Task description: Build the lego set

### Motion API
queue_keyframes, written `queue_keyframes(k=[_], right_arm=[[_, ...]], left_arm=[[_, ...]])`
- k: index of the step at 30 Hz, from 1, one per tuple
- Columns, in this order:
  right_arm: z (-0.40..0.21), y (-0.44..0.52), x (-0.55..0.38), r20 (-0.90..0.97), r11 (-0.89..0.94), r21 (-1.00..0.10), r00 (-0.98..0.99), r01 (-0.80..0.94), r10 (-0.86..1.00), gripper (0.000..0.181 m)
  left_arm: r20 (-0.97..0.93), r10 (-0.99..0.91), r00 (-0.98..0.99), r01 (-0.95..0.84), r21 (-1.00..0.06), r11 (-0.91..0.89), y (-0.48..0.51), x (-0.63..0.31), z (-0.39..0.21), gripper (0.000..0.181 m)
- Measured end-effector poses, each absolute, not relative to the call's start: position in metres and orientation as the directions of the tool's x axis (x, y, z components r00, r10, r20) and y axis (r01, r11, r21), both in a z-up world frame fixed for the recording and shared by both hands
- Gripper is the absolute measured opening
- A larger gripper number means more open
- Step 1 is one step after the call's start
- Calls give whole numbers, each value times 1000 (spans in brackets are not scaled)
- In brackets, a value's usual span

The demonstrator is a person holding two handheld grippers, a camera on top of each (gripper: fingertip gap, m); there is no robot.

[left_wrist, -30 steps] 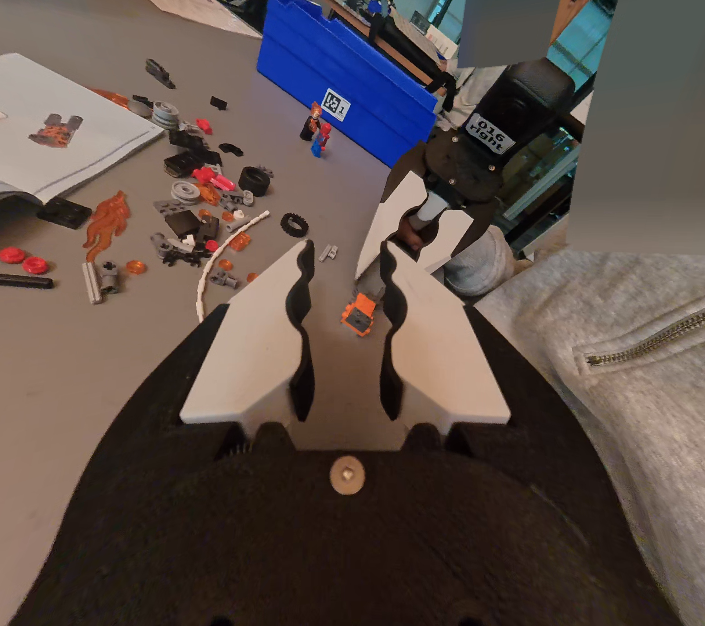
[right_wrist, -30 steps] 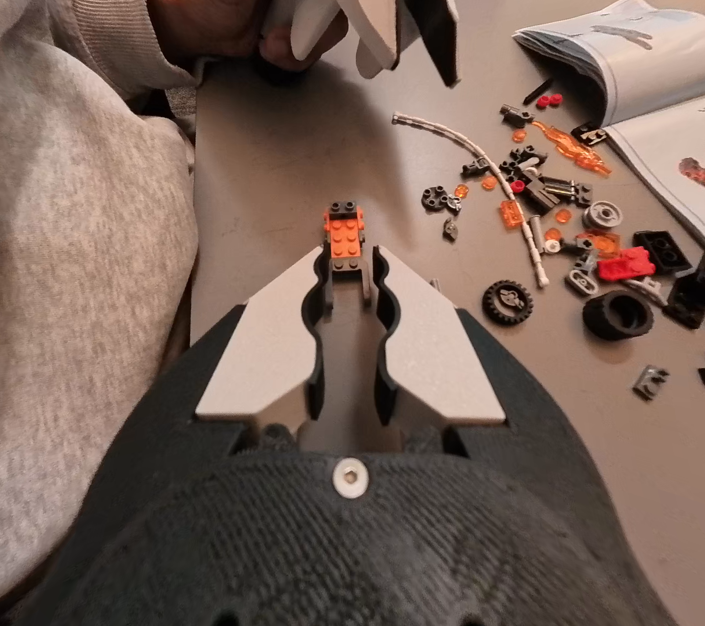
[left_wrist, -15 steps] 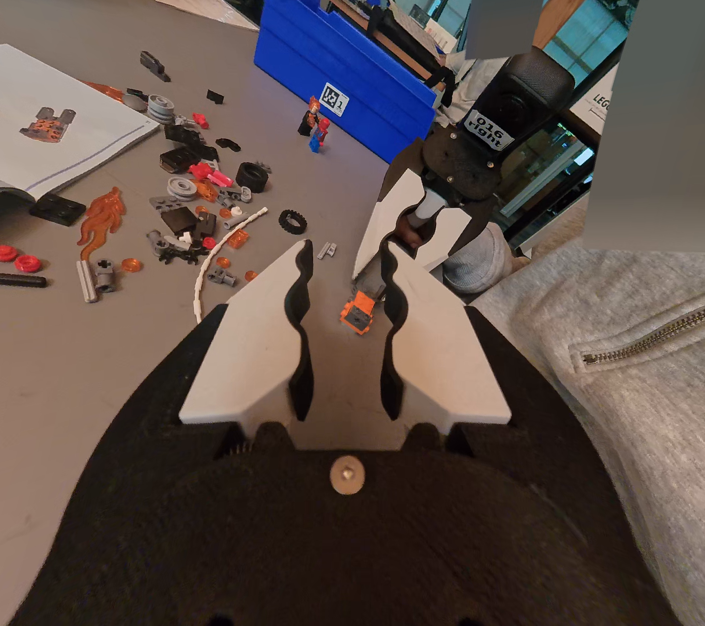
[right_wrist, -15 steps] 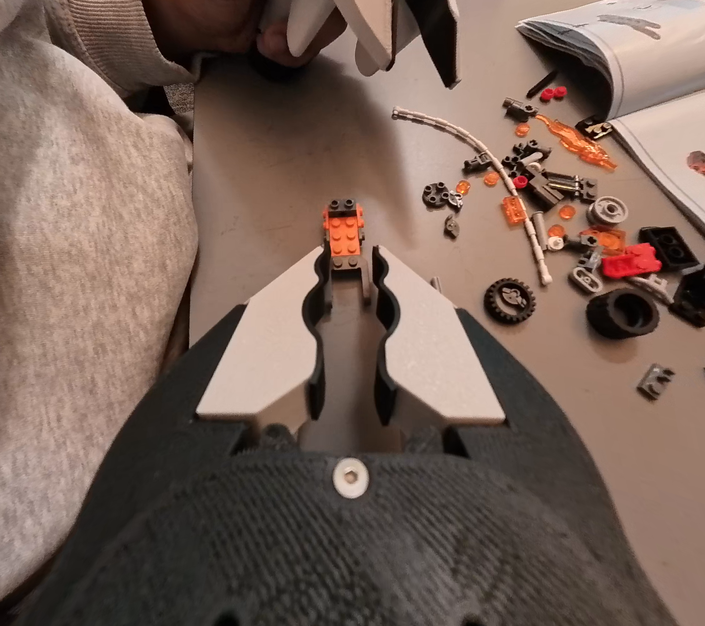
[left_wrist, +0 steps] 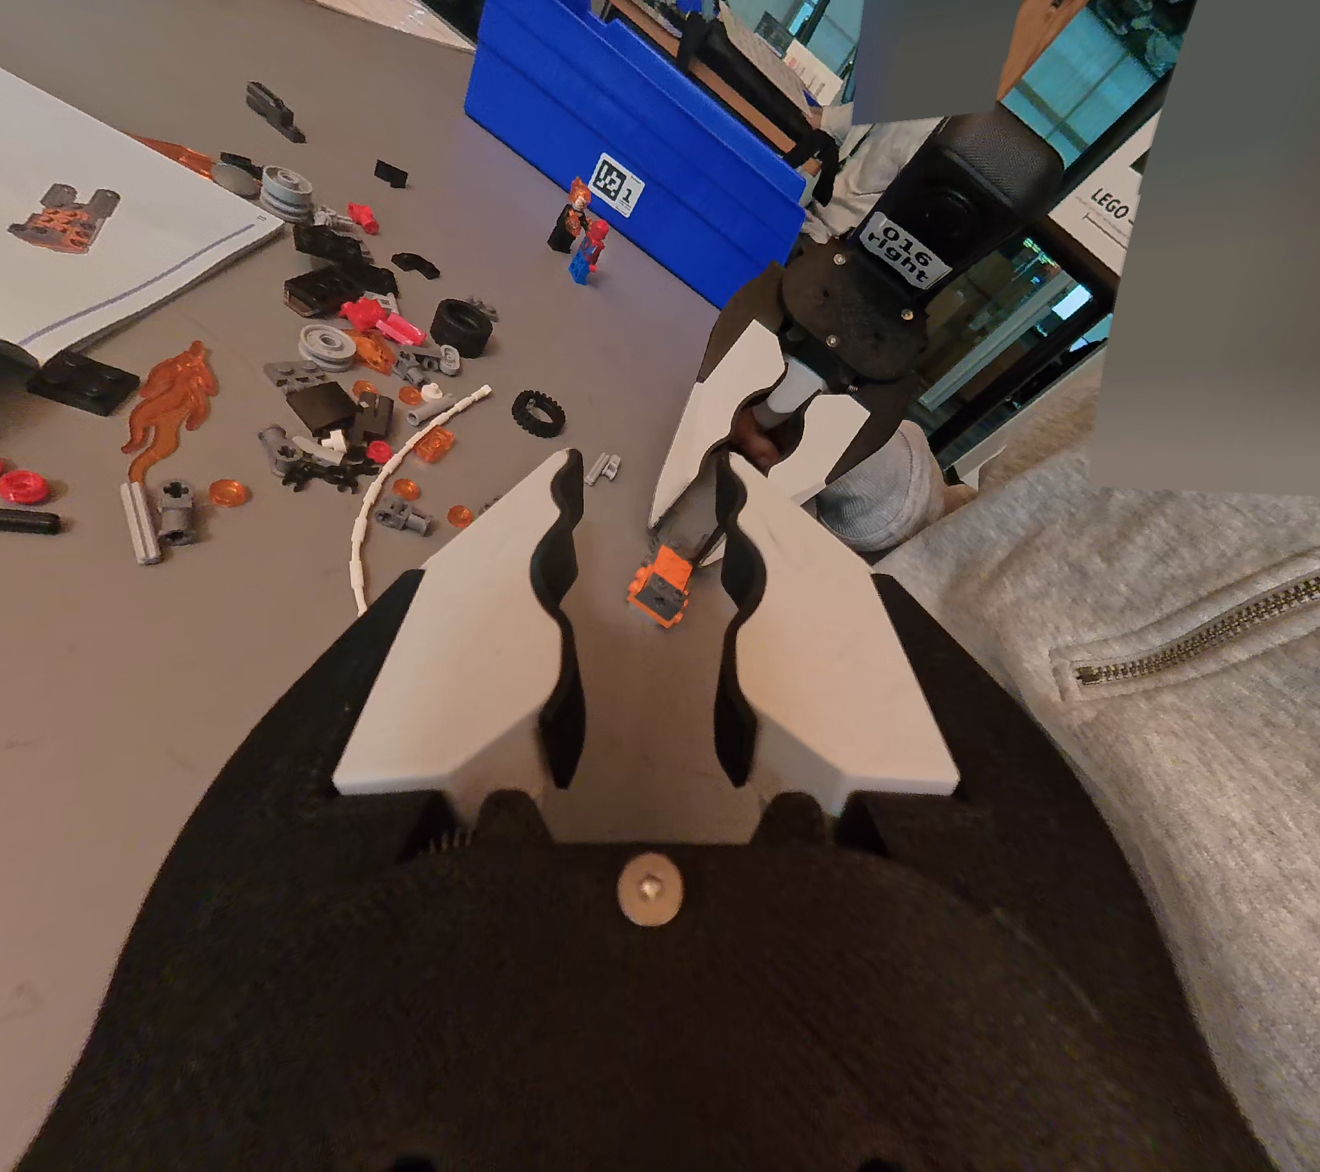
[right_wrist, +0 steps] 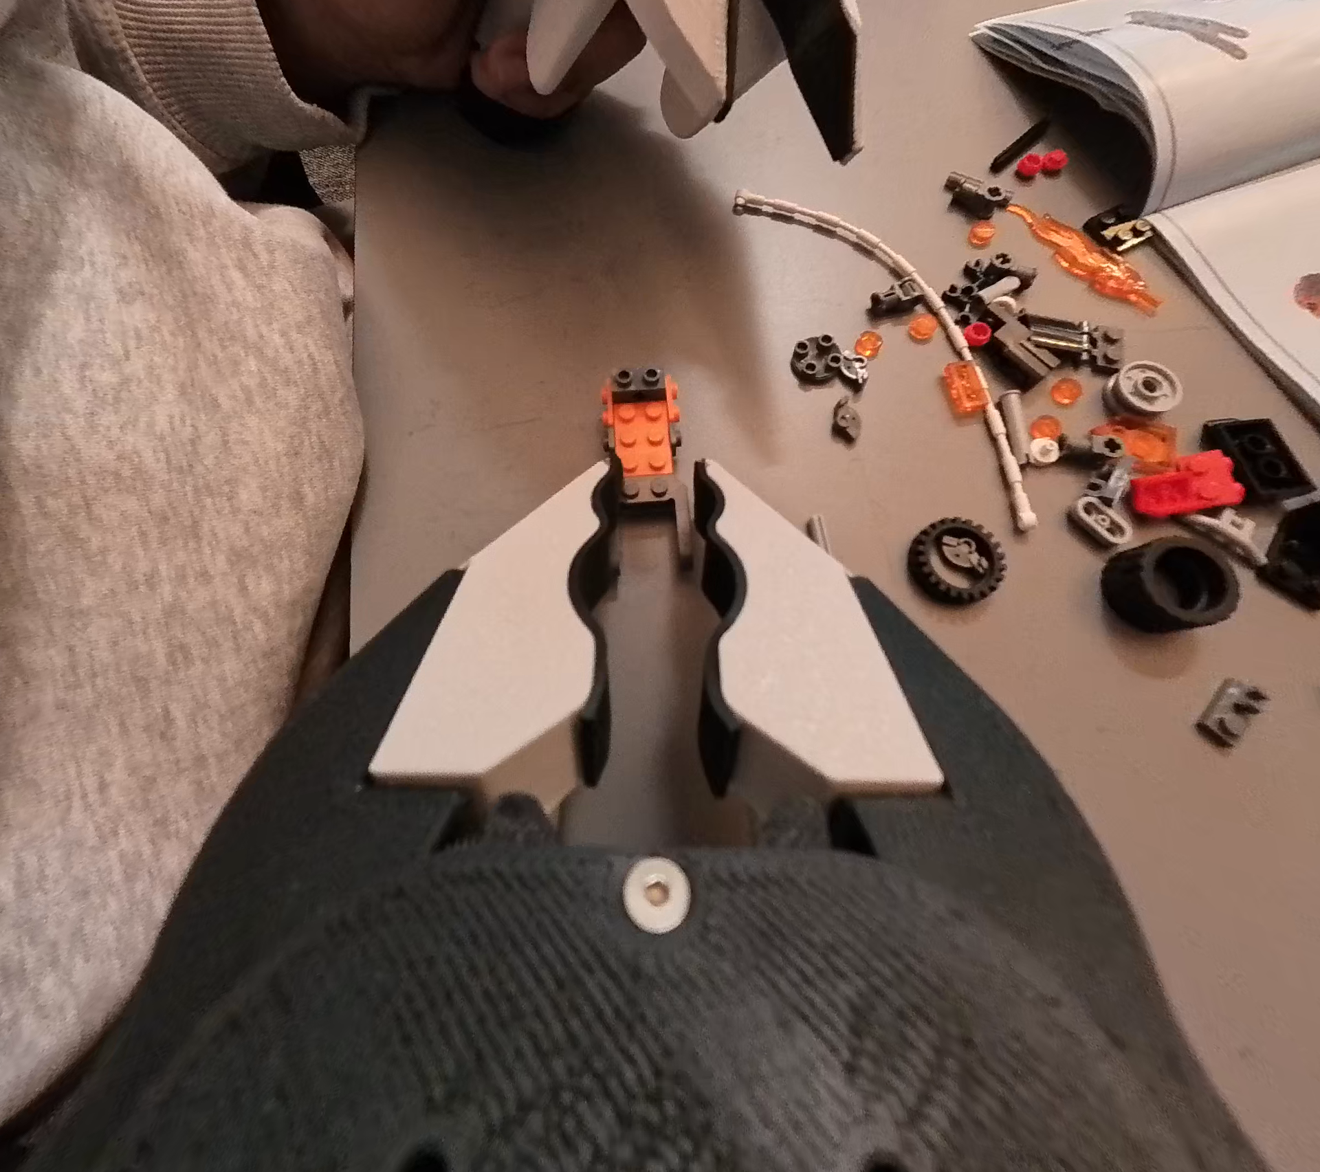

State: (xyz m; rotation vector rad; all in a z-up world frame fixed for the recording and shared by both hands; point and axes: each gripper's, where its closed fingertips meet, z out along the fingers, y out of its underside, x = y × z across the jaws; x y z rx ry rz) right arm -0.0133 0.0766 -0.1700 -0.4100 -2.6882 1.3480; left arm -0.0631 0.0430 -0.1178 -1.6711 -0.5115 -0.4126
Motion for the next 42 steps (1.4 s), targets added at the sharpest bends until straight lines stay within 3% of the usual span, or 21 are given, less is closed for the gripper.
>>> queue_keyframes(k=[42], right_arm=[[-171,77,-12,-32,576,-793,-957,200,289,17]], left_arm=[[545,107,831,556,-821,-131,44,-64,-120,36]])
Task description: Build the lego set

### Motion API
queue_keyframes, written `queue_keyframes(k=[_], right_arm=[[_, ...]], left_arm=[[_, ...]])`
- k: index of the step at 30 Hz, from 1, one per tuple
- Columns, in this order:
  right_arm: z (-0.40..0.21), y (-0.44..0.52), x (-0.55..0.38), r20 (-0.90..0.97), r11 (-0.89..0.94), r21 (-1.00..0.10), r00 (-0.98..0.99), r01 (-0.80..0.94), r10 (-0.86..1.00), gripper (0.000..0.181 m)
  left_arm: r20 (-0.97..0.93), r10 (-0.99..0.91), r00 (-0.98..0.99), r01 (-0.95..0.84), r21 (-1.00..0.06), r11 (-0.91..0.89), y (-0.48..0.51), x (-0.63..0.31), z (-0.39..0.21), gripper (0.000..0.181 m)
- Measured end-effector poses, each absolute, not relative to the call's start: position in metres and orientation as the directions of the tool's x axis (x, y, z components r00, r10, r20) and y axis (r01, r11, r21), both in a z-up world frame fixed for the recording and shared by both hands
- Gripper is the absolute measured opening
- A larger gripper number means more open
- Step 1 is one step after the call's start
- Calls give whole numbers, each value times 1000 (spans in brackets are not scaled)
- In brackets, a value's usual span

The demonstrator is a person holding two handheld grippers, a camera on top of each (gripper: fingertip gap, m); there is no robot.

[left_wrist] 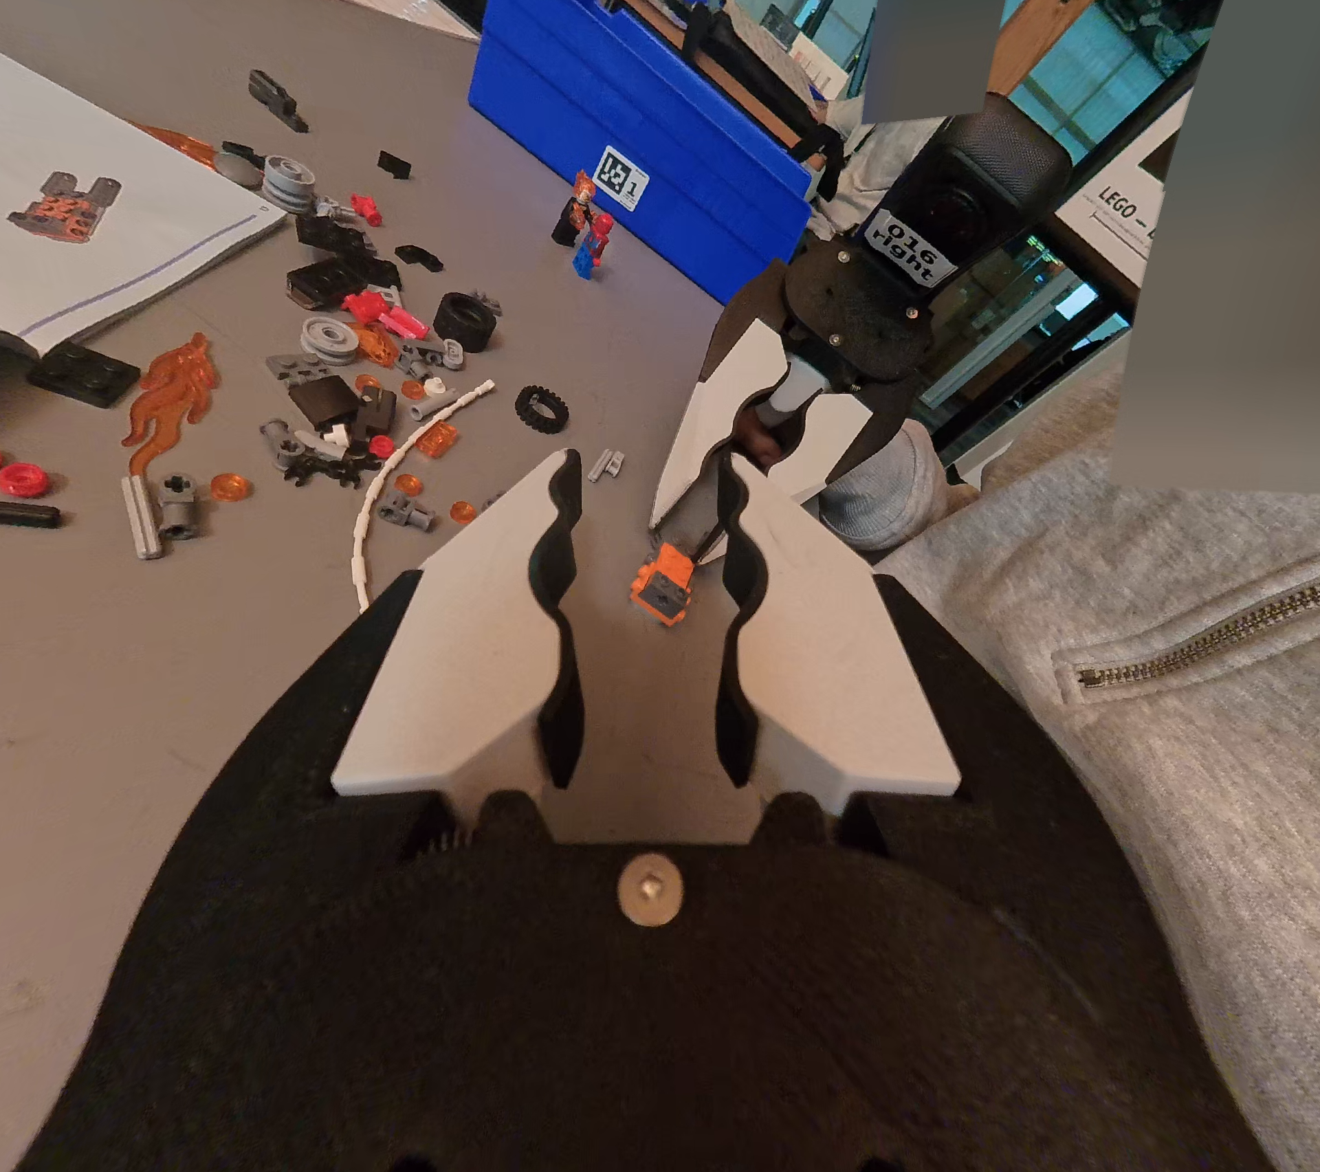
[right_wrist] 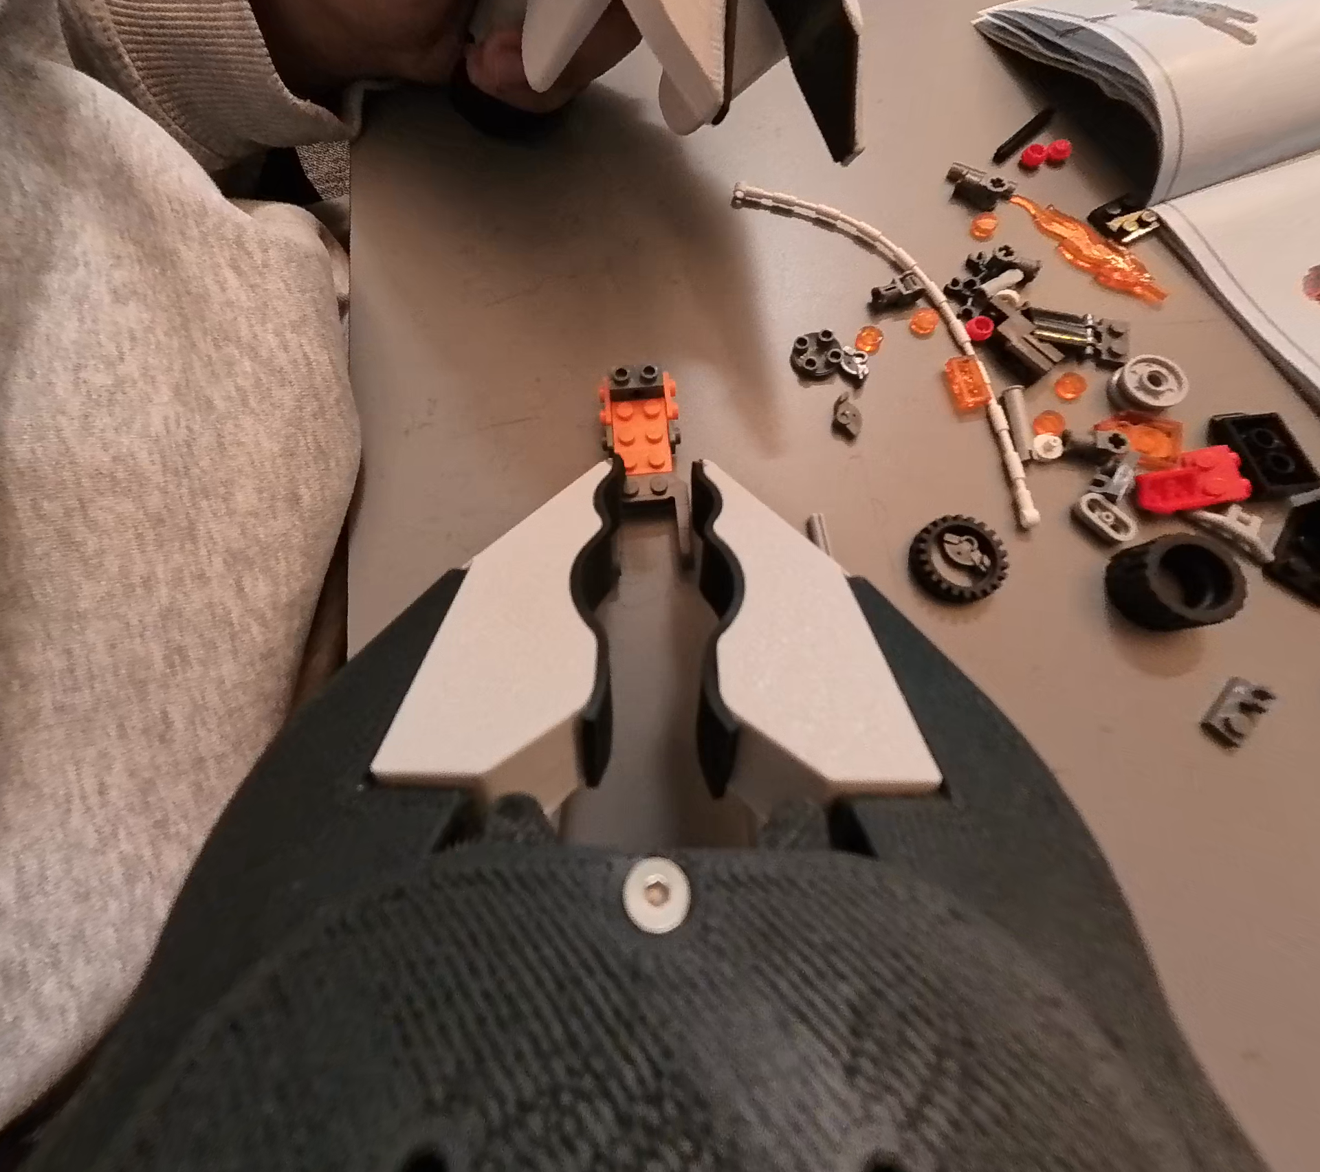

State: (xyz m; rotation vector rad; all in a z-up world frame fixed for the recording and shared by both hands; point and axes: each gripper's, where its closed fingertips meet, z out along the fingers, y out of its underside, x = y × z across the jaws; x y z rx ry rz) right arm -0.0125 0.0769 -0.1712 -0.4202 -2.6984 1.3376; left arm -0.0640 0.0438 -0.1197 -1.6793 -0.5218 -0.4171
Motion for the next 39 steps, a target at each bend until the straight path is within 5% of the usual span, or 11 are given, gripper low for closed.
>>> queue_keyframes(k=[12,39], right_arm=[[-167,78,-9,-32,563,-804,-960,189,277,30],[-179,79,-7,-2,632,-753,-962,181,273,24]], left_arm=[[548,105,830,558,-820,-130,44,-64,-120,37],[558,99,824,567,-813,-130,44,-63,-120,37]])
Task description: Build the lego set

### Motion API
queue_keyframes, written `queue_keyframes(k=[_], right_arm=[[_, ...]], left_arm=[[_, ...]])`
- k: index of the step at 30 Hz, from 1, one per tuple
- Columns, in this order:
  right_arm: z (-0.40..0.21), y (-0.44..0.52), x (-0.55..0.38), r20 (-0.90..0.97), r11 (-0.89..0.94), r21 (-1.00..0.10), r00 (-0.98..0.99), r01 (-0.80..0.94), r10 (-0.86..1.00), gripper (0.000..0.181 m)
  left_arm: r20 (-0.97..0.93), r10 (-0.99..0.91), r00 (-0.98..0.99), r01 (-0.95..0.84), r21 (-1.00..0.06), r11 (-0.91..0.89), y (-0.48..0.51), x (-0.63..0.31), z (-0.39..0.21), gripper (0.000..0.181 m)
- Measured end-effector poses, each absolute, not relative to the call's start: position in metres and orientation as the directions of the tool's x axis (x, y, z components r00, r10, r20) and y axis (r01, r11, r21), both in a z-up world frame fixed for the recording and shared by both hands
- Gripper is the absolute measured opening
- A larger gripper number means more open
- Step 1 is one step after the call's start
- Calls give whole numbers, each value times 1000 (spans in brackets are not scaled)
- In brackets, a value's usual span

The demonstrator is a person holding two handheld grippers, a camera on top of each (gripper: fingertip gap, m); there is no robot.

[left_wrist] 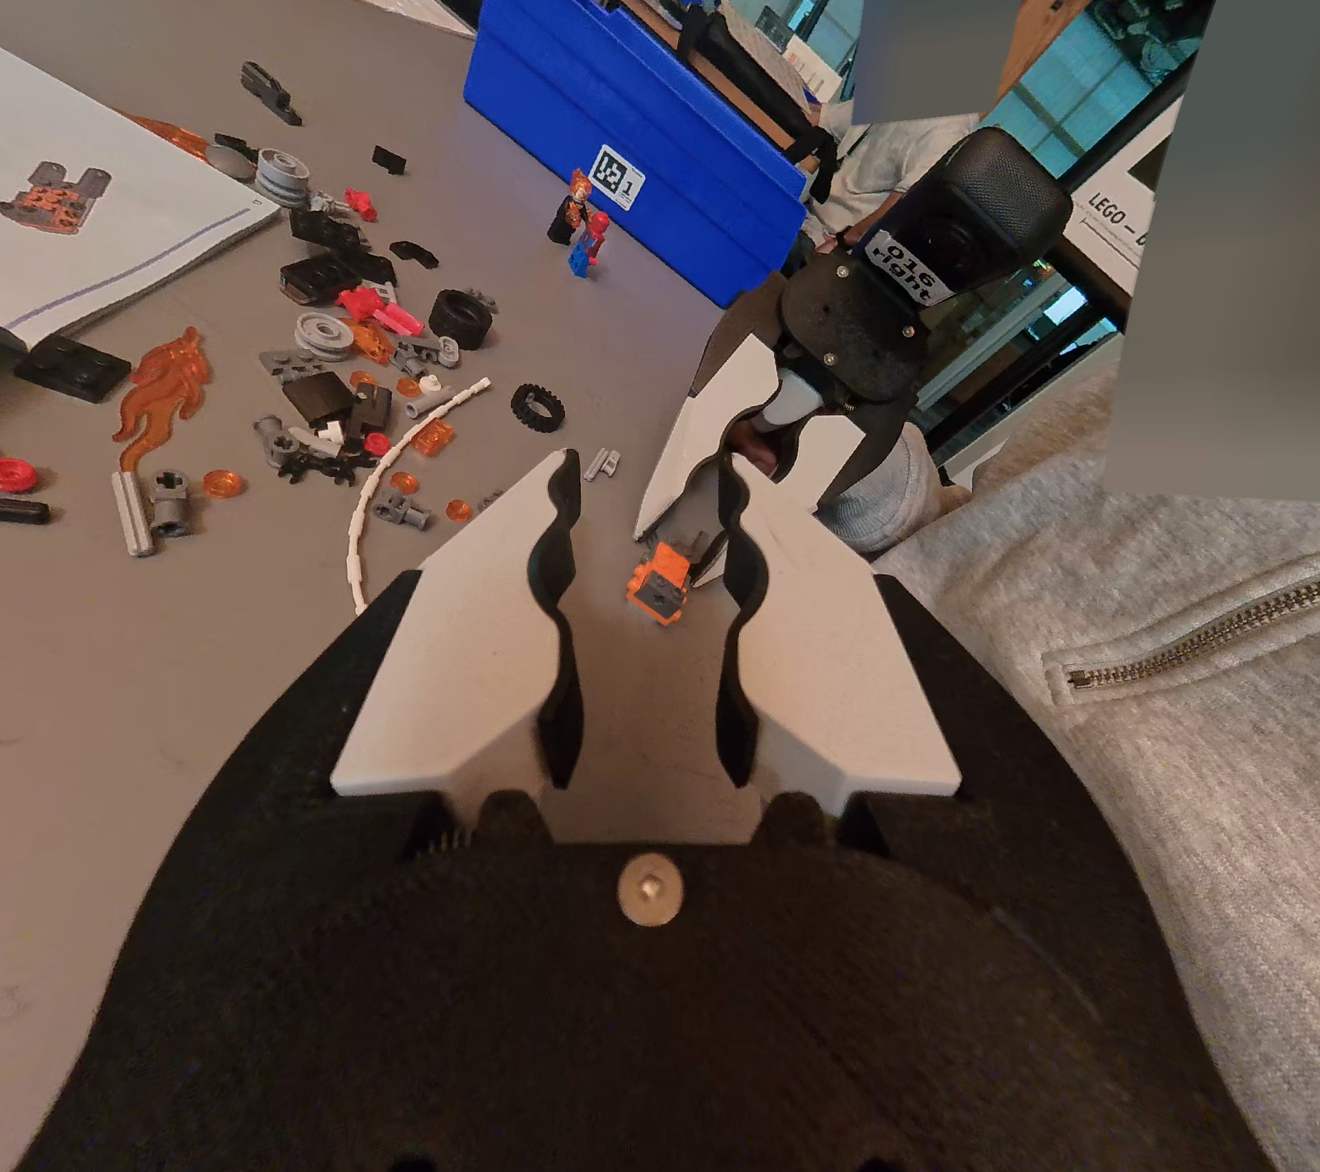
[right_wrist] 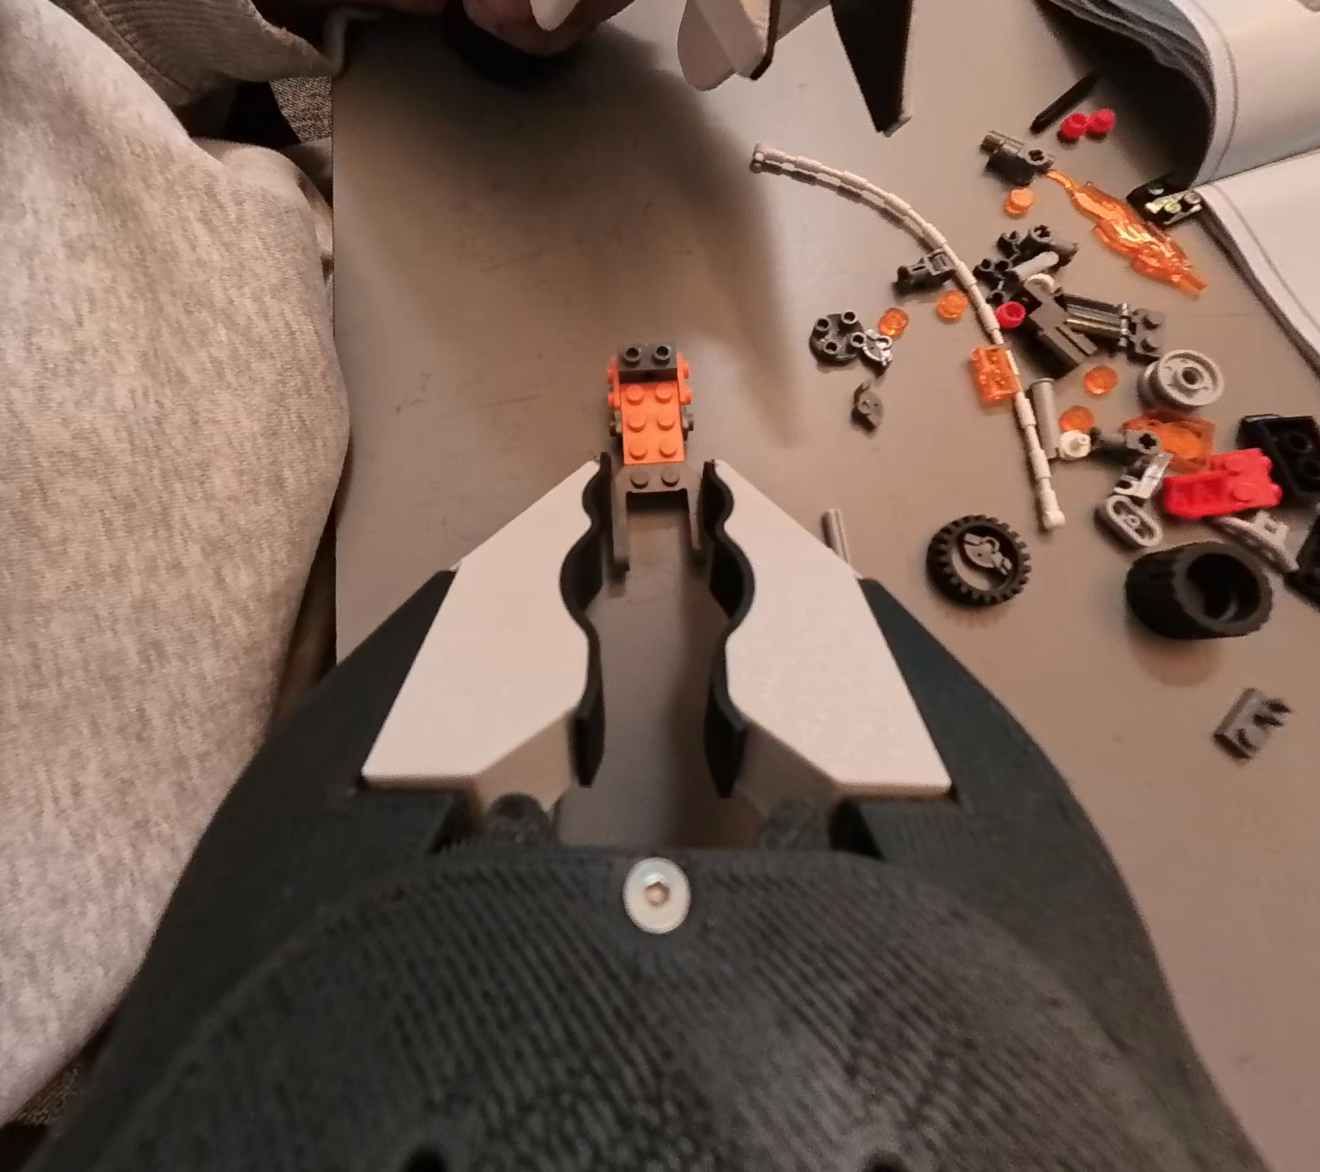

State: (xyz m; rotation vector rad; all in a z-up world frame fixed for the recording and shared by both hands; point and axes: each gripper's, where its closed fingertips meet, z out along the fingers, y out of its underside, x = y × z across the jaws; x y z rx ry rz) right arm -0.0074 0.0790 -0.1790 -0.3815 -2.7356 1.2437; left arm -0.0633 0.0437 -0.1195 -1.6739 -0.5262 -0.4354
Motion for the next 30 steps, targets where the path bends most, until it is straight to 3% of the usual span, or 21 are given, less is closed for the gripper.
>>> queue_keyframes(k=[25,30], right_arm=[[-186,71,-20,-4,630,-754,-961,185,278,24],[-175,71,-29,46,577,-803,-951,147,306,24]], left_arm=[[567,91,818,575,-808,-128,44,-64,-119,37],[568,65,820,571,-809,-138,45,-59,-118,39]])
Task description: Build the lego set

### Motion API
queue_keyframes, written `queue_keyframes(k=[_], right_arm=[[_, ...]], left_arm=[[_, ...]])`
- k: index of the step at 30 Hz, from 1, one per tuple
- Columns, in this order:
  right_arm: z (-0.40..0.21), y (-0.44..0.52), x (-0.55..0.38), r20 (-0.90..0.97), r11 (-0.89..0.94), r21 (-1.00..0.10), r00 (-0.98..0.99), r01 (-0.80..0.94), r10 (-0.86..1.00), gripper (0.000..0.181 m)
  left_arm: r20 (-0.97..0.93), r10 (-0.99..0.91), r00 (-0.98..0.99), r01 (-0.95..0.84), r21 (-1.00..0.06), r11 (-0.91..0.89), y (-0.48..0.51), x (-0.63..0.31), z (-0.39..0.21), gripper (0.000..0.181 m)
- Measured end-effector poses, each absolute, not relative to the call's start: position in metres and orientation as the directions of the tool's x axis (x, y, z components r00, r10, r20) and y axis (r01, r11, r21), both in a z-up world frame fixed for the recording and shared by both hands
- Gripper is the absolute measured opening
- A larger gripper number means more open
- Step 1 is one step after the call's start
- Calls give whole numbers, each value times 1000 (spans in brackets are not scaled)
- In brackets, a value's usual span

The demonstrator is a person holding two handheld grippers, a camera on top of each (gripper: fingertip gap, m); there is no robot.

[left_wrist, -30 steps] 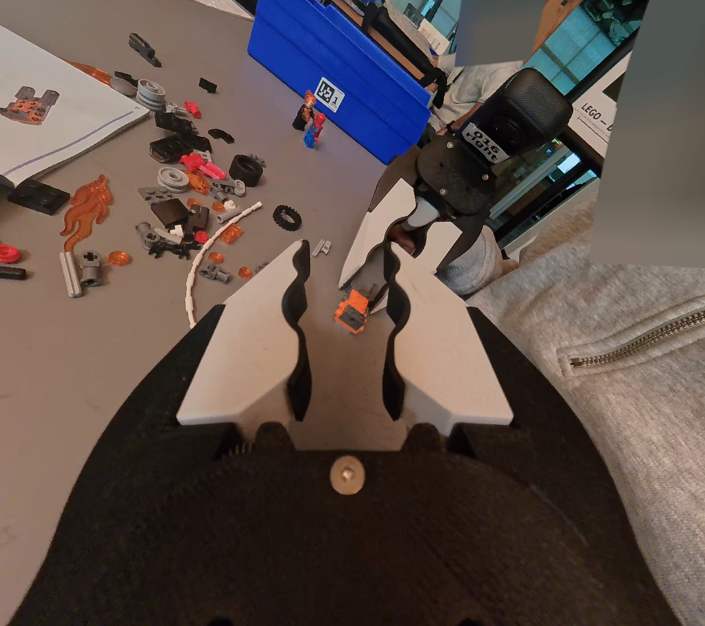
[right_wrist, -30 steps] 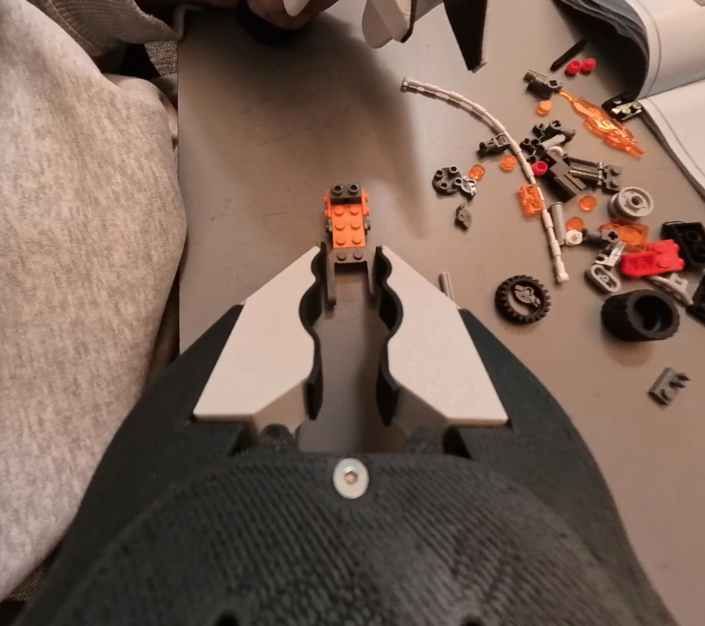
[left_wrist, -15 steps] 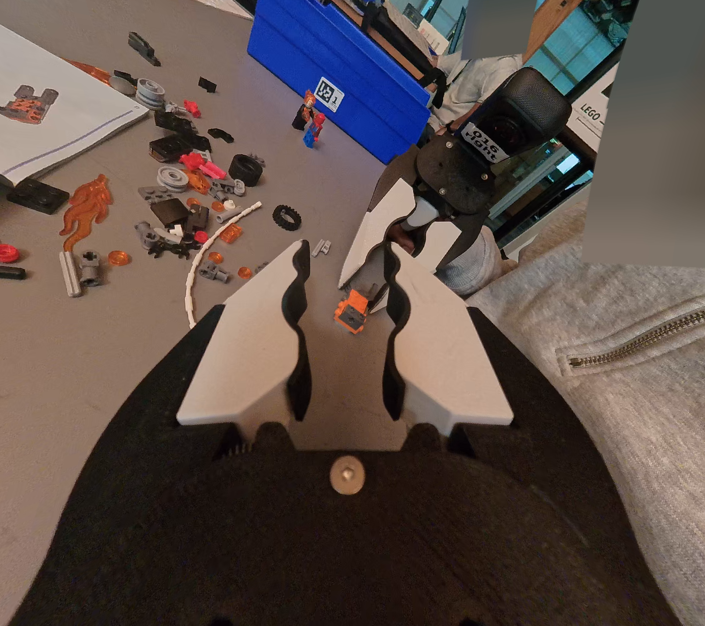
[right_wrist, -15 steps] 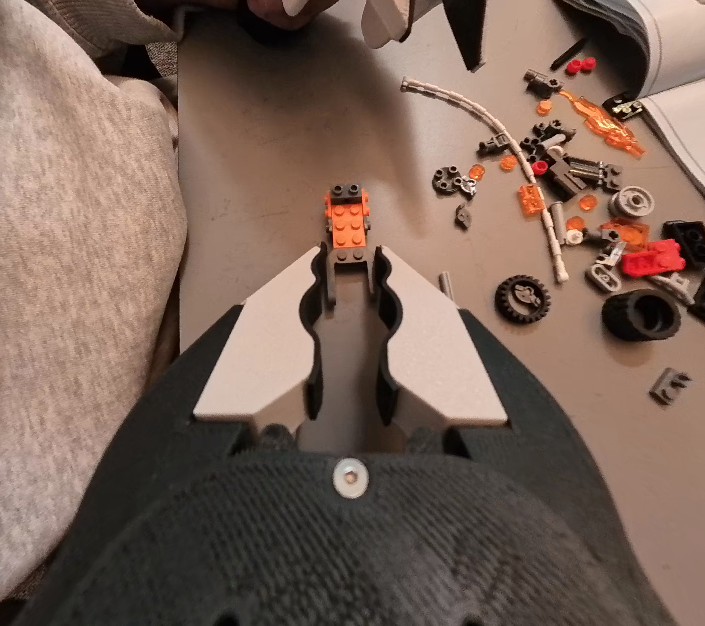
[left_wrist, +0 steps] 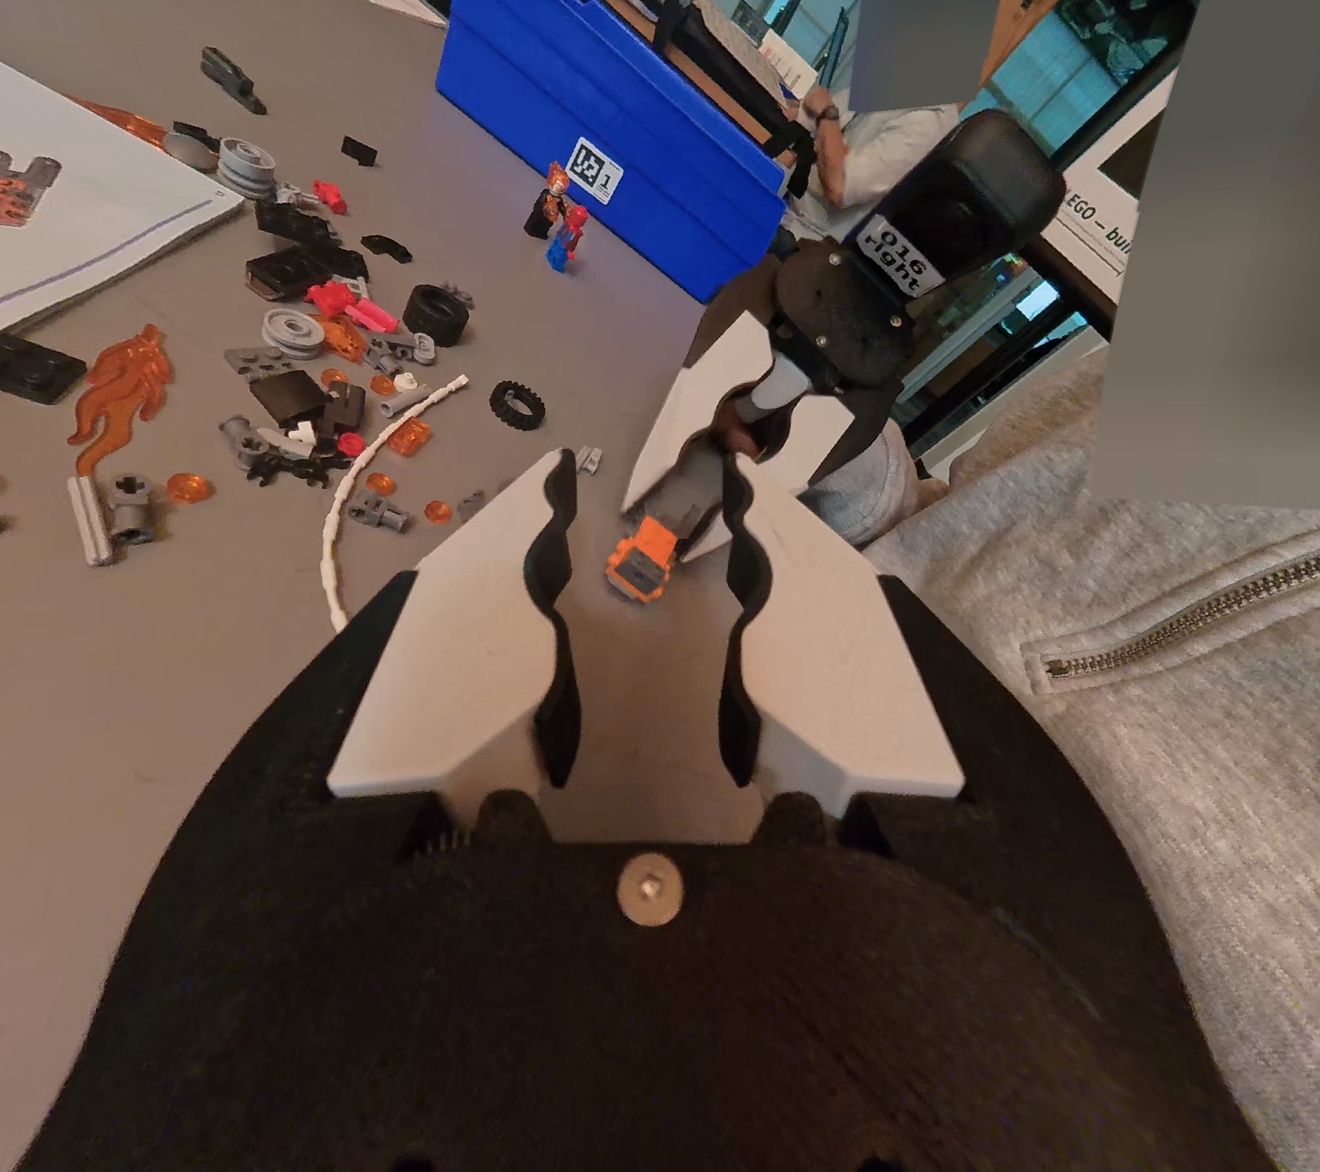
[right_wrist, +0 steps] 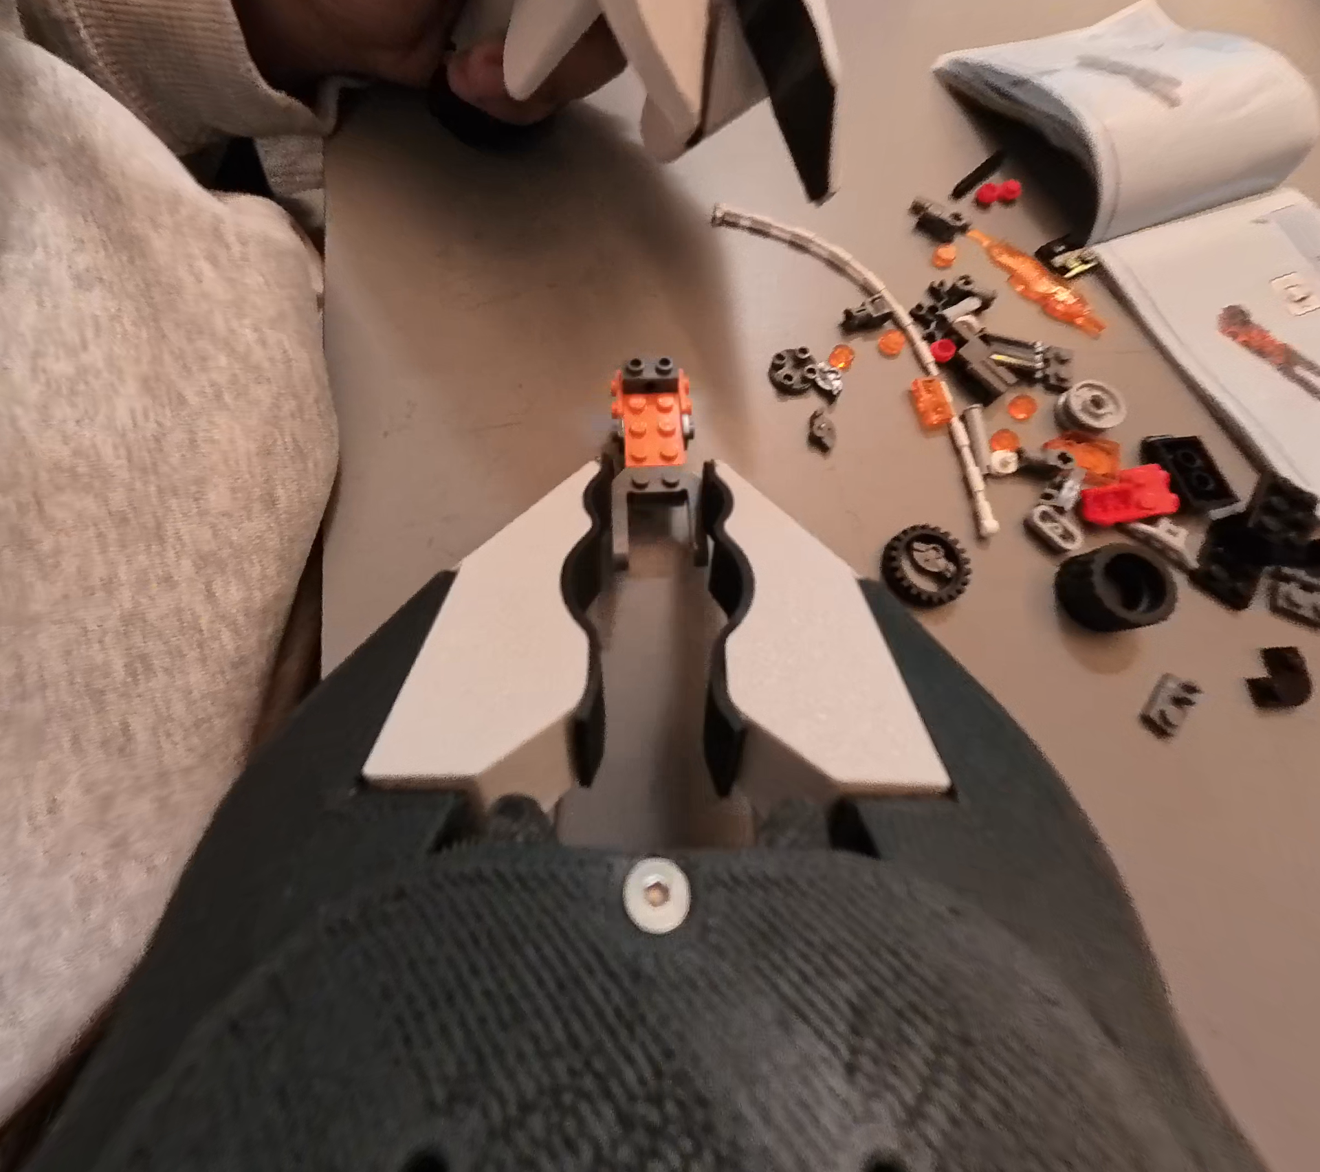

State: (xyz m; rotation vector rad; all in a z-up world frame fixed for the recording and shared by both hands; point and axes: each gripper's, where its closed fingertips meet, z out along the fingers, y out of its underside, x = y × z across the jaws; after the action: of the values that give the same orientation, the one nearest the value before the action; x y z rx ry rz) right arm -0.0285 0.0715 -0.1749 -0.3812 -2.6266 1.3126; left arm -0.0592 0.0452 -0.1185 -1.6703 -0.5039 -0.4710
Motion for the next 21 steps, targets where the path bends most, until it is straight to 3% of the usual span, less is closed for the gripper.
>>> queue_keyframes(k=[6,12,21], right_arm=[[-173,69,-35,150,587,-806,-933,76,327,24],[-162,67,-31,177,545,-838,-934,22,309,24],[-141,64,-19,44,406,-912,-966,66,256,23]], left_arm=[[521,3,853,510,-833,-213,55,-41,-120,54],[428,-15,904,405,-866,-293,61,-25,-126,58],[370,-34,928,340,-883,-324,65,-16,-128,47]])
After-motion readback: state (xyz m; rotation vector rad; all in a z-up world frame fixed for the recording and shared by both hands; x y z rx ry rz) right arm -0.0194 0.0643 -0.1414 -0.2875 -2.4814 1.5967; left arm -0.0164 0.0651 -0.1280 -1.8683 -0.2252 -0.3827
